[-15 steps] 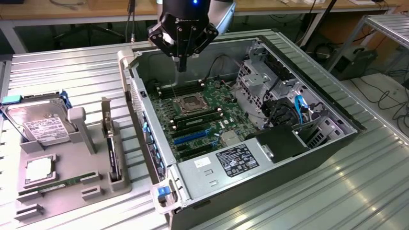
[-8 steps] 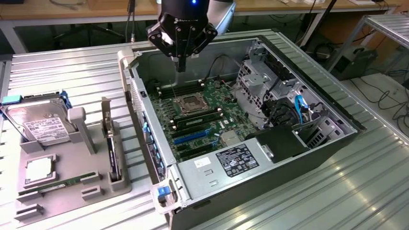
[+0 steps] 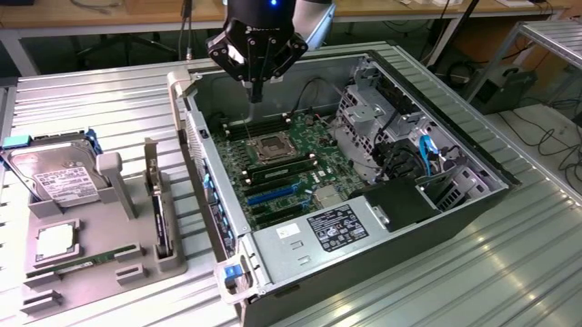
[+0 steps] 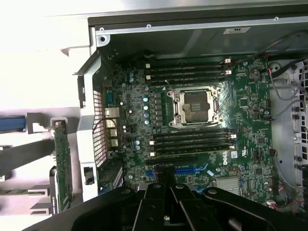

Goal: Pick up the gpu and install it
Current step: 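Reach for the gpu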

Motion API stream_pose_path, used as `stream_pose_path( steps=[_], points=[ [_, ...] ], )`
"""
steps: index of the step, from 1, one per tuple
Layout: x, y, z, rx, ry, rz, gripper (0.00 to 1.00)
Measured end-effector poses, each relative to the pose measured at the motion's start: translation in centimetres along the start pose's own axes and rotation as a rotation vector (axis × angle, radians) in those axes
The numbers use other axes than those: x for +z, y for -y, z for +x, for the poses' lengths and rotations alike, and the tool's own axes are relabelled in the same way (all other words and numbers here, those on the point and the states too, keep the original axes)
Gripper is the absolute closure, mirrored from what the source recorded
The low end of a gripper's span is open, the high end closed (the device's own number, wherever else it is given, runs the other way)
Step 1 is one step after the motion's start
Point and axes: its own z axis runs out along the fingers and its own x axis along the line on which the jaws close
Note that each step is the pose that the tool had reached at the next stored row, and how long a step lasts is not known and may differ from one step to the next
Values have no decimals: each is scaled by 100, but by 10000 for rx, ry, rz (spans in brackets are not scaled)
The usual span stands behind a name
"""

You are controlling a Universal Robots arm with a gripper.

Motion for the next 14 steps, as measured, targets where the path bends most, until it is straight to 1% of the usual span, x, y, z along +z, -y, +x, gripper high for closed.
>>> stream_pose_path(
  steps=[14],
  points=[
    [-1, 2, 28, 0, 0, 1, 89]
  ],
)
